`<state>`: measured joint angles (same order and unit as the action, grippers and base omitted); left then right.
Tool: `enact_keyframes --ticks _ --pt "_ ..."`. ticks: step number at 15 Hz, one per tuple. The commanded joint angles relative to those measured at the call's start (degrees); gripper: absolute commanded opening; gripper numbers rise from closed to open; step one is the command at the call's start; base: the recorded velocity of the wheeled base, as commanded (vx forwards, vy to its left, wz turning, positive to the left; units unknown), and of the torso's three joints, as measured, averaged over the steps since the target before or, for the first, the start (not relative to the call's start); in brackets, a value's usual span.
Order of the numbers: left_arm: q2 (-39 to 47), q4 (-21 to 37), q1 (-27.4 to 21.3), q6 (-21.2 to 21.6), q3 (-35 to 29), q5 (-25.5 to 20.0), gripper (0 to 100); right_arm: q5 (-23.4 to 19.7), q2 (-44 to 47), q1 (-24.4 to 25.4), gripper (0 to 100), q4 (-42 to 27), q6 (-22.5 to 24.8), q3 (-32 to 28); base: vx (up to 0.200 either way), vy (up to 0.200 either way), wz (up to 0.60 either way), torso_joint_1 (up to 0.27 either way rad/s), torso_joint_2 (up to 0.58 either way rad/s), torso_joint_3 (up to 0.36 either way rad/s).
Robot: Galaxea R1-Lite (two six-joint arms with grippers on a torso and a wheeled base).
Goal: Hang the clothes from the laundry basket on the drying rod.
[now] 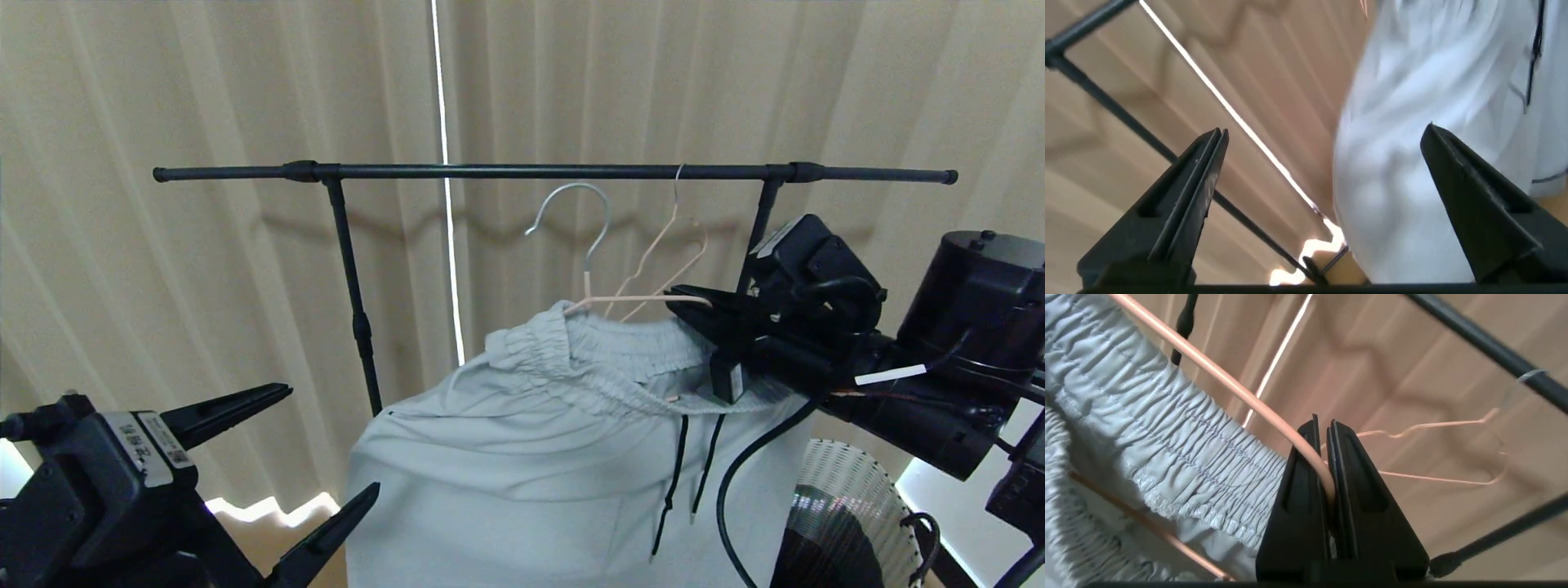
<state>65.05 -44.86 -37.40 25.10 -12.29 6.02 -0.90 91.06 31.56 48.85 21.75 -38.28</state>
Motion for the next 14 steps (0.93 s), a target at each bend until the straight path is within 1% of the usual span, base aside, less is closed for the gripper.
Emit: enact_keyframes --ticks 1,2,4,7,9,10,11,14 --pt "-0.2 -0.1 0.1 -0.1 1.0 0.0 100 -0.1 -1.7 -0.1 0 0.0 -0.2 -0.1 0.000 0.000 0.00 0.000 0.00 0.000" --pt "4.4 -0.1 0.1 -5.0 1.9 0.0 100 -0.2 -3.3 -0.1 0 0.0 -2.1 -0.4 0.000 0.000 0.00 0.000 0.00 0.000" --pt "7.9 -0.1 0.2 -7.1 1.7 0.0 100 -0.4 -4.8 -0.1 0 -0.1 -3.3 0.0 0.000 0.000 0.00 0.000 0.00 0.000" --pt "8.5 0.0 0.5 -7.4 1.9 0.0 100 -0.5 -5.9 0.0 0 0.0 -3.6 -0.1 0.000 0.000 0.00 0.000 0.00 0.000" --pt "10.5 -0.3 4.7 -7.4 3.0 0.0 100 -0.8 -6.7 0.0 0 0.0 -4.8 0.0 0.000 0.000 0.00 0.000 0.00 0.000" --pt "10.5 -0.5 5.3 -8.0 3.1 -0.4 100 -0.9 -7.0 0.0 0 0.0 -4.8 0.0 0.000 0.000 0.00 0.000 0.00 0.000" --pt "10.4 -0.5 5.6 -8.9 3.1 -0.9 100 -1.0 -7.0 0.0 0 0.0 -4.8 0.0 0.000 0.000 0.00 0.000 0.00 0.000" --pt "10.6 -0.5 5.6 -9.0 2.8 -1.0 100 -1.3 -7.0 0.0 0 0.0 -4.8 0.0 0.000 0.000 0.00 0.000 0.00 0.000"
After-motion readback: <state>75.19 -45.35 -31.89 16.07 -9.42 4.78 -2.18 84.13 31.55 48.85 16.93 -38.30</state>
